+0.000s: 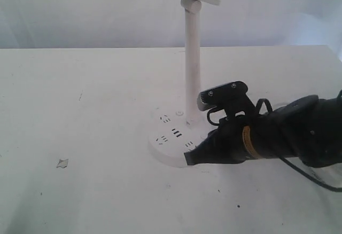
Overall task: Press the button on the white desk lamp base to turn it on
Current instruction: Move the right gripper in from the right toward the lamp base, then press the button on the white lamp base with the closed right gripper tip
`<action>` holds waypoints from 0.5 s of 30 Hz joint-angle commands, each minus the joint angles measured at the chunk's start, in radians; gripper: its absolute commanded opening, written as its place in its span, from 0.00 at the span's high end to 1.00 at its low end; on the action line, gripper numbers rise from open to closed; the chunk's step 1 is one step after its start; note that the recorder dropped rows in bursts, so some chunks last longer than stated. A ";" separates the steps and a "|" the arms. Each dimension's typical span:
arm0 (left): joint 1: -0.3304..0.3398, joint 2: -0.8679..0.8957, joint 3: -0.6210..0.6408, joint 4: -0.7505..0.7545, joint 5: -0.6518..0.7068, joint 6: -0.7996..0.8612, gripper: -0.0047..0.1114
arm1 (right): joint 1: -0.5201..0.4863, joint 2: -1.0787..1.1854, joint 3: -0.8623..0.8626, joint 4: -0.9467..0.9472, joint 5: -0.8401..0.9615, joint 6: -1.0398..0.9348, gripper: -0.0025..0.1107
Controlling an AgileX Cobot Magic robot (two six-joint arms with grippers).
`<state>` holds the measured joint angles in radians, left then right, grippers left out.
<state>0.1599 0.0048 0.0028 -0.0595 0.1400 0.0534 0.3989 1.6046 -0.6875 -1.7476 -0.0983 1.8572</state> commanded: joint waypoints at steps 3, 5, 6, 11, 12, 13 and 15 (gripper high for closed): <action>0.000 -0.005 -0.003 -0.008 -0.006 -0.002 0.95 | 0.001 0.011 -0.057 0.003 0.068 0.007 0.98; 0.000 -0.005 -0.003 -0.008 -0.006 -0.002 0.95 | 0.001 0.026 -0.071 0.003 0.077 0.007 0.98; 0.000 -0.005 -0.003 -0.008 -0.006 -0.002 0.95 | 0.001 0.039 -0.080 0.003 0.074 0.009 0.98; 0.000 -0.005 -0.003 -0.008 -0.006 -0.002 0.95 | 0.001 0.100 -0.102 0.003 0.076 0.029 0.98; 0.000 -0.005 -0.003 -0.008 -0.006 -0.002 0.95 | 0.001 0.103 -0.102 0.003 0.076 0.029 0.98; 0.000 -0.005 -0.003 -0.008 -0.006 -0.002 0.95 | 0.001 0.107 -0.102 0.003 0.080 0.029 0.98; 0.000 -0.005 -0.003 -0.008 -0.006 -0.002 0.95 | 0.001 0.110 -0.102 0.003 0.088 0.029 0.98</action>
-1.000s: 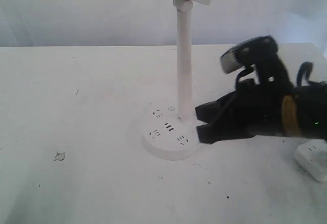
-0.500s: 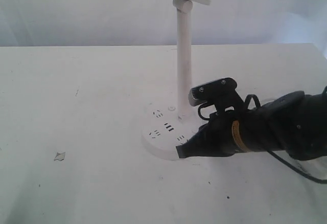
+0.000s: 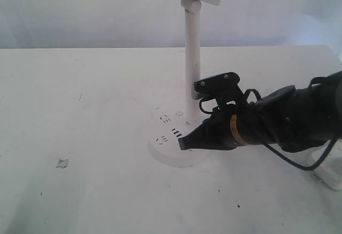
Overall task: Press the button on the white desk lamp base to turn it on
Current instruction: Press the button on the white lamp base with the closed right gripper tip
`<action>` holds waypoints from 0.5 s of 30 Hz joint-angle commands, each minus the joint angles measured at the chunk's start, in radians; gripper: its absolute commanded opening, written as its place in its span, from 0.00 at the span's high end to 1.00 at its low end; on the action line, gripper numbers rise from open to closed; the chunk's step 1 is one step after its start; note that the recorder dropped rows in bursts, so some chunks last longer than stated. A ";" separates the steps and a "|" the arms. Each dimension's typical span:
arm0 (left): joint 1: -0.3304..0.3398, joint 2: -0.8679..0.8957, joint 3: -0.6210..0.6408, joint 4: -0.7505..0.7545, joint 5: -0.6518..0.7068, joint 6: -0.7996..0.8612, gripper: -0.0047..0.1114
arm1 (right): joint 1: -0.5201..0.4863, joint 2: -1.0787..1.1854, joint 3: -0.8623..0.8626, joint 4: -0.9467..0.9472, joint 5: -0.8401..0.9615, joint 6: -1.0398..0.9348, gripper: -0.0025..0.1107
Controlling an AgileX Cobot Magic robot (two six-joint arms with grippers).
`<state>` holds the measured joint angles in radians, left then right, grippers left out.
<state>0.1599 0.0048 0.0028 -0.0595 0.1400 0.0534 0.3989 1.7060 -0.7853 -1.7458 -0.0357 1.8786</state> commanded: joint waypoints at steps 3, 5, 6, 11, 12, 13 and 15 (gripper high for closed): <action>0.000 -0.005 -0.003 -0.008 -0.006 -0.002 0.95 | 0.001 0.011 -0.005 0.001 0.047 0.007 0.98; 0.000 -0.005 -0.003 -0.008 -0.006 -0.002 0.95 | 0.001 0.014 -0.005 0.001 0.059 0.007 0.98; 0.000 -0.005 -0.003 -0.008 -0.006 -0.002 0.95 | 0.001 0.016 -0.005 0.001 0.063 0.007 0.98; 0.000 -0.005 -0.003 -0.008 -0.006 -0.002 0.95 | 0.001 0.036 -0.005 0.001 0.065 0.007 0.98; 0.000 -0.005 -0.003 -0.008 -0.006 -0.002 0.95 | 0.001 0.041 -0.005 0.001 0.065 0.007 0.98; 0.000 -0.005 -0.003 -0.008 -0.006 -0.002 0.95 | 0.001 0.047 -0.009 0.001 0.065 0.007 0.98; 0.000 -0.005 -0.003 -0.008 -0.006 -0.002 0.95 | 0.001 0.058 -0.017 0.001 0.065 0.007 0.98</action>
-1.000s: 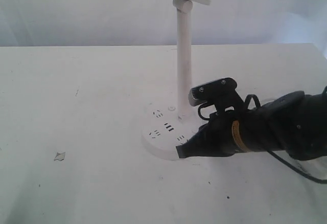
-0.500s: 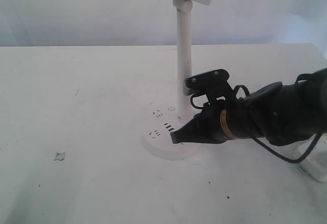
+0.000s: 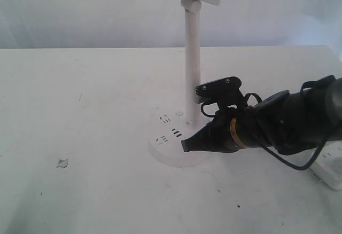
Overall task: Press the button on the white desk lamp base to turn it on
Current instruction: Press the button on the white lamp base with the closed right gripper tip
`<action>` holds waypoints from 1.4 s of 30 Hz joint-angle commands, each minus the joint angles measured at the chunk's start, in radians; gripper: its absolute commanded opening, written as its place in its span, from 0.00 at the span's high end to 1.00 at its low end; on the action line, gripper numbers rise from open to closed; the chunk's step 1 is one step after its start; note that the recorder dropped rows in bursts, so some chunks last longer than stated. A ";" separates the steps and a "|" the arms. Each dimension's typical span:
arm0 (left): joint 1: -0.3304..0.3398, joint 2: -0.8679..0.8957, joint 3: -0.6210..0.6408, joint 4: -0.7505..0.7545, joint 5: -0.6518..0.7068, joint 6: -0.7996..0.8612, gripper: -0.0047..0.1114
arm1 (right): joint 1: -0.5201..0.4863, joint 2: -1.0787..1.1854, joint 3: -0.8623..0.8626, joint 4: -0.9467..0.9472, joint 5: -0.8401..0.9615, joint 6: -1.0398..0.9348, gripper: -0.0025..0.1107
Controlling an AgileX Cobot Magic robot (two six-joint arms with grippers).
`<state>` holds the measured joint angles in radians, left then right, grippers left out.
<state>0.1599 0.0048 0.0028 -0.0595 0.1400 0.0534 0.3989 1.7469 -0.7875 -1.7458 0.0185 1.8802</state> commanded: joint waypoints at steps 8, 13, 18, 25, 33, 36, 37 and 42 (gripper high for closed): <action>0.000 -0.005 -0.003 -0.008 -0.006 -0.002 0.95 | 0.001 0.028 -0.045 0.001 0.006 0.007 0.98; 0.000 -0.005 -0.003 -0.008 -0.006 -0.002 0.95 | 0.001 0.033 -0.049 0.001 0.003 0.007 0.98; 0.000 -0.005 -0.003 -0.008 -0.006 -0.002 0.95 | 0.001 0.064 -0.049 0.001 0.007 0.007 0.98; 0.000 -0.005 -0.003 -0.008 -0.006 -0.002 0.95 | 0.001 0.099 -0.049 0.001 0.001 0.007 0.98; 0.000 -0.005 -0.003 -0.008 -0.006 -0.002 0.95 | 0.001 0.099 -0.049 0.001 -0.026 0.007 0.98; 0.000 -0.005 -0.003 -0.008 -0.006 -0.002 0.95 | 0.001 0.099 -0.037 0.006 -0.025 0.010 0.98; 0.000 -0.005 -0.003 -0.008 -0.006 -0.002 0.95 | 0.001 0.099 -0.033 0.010 -0.019 0.010 0.98; 0.000 -0.005 -0.003 -0.008 -0.006 -0.002 0.95 | 0.001 0.099 0.011 0.041 -0.019 0.010 0.98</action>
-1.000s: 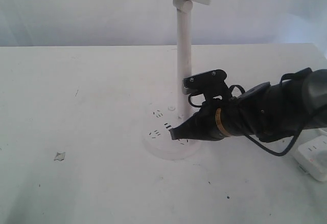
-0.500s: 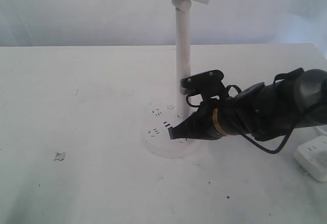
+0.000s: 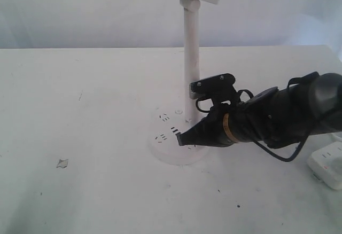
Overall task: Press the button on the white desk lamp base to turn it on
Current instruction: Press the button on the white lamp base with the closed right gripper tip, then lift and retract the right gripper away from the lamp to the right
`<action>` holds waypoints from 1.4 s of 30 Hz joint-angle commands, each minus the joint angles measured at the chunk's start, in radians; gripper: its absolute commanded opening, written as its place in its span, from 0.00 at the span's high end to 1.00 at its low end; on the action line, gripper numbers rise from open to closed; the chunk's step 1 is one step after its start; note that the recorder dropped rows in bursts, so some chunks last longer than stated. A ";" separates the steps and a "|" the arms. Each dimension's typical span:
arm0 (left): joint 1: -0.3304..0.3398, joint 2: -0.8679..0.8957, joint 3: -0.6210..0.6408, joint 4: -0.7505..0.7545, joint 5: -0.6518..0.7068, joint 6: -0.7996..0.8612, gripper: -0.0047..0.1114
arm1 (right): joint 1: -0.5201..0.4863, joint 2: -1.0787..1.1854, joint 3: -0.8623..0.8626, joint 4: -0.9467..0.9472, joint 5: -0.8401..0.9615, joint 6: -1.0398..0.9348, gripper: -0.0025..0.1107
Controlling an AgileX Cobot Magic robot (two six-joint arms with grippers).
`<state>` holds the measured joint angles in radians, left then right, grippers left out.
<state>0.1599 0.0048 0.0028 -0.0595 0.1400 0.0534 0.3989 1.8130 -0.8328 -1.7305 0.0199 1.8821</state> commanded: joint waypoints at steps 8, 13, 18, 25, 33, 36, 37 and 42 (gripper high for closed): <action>0.000 -0.005 -0.003 -0.008 -0.006 -0.002 0.95 | 0.001 0.026 0.058 0.025 -0.001 -0.002 0.98; 0.000 -0.005 -0.003 -0.008 -0.006 -0.002 0.95 | 0.001 -0.098 0.053 0.021 0.006 -0.016 0.98; 0.000 -0.005 -0.003 -0.008 -0.006 -0.002 0.95 | 0.001 -0.277 0.055 0.021 -0.026 -0.016 0.98; 0.000 -0.005 -0.003 -0.008 -0.006 -0.002 0.95 | 0.001 -0.500 0.113 0.021 -0.032 -0.023 0.98; 0.000 -0.005 -0.003 -0.008 -0.006 -0.002 0.95 | 0.001 -0.813 0.375 0.027 -0.026 -0.043 0.98; 0.000 -0.005 -0.003 -0.008 -0.006 -0.002 0.95 | 0.001 -0.962 0.477 0.043 -0.070 -0.035 0.98; 0.000 -0.005 -0.003 -0.008 -0.006 -0.002 0.95 | 0.014 -1.018 0.507 0.082 -0.111 -0.035 0.98; 0.000 -0.005 -0.003 -0.008 -0.006 -0.002 0.95 | 0.083 -1.102 0.560 0.079 0.013 -0.040 0.98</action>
<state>0.1599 0.0048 0.0028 -0.0595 0.1400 0.0534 0.4688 0.7210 -0.2879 -1.6546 -0.0570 1.8508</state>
